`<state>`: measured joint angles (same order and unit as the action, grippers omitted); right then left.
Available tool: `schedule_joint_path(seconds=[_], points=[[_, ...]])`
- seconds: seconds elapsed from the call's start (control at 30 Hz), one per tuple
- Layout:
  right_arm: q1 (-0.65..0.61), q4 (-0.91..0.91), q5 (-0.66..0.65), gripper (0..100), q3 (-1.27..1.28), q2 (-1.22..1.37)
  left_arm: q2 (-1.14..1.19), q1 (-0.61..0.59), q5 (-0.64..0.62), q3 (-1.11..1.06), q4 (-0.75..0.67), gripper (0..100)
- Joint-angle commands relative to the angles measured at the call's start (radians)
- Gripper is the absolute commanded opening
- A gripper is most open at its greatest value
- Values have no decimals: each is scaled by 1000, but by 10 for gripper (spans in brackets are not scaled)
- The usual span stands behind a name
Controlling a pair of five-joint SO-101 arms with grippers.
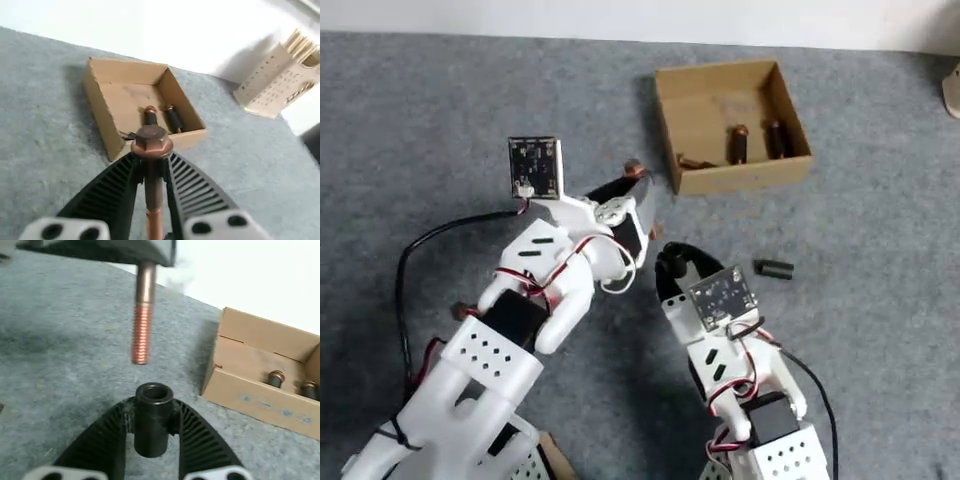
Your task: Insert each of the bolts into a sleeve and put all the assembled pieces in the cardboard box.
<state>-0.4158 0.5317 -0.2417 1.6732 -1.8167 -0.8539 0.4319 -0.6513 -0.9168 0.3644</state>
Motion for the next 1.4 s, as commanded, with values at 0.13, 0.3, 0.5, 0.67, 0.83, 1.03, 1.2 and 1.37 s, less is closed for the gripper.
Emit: schedule_joint_path(seconds=[0.13,0.3,0.5,0.67,0.83,1.03,1.2,1.37], points=[[-33,-28,-5,4,104,-22,-36,13,-43,12,-31,6],[-36,-28,-5,4,104,-22,-38,45,-46,10,-28,6],[-33,-28,-5,4,105,-22,-41,107,-44,-33,-28,6],[-31,-28,-5,4,101,-22,-41,105,-14,-50,-28,6],[-31,-28,-5,4,101,-22,-41,110,32,-71,-26,6],[8,-99,-6,4,101,-22,-42,107,87,-74,-25,6],[87,-209,-5,4,102,-22,-42,120,104,-110,49,6],[90,-209,-5,4,102,-22,-42,136,104,-127,130,6]])
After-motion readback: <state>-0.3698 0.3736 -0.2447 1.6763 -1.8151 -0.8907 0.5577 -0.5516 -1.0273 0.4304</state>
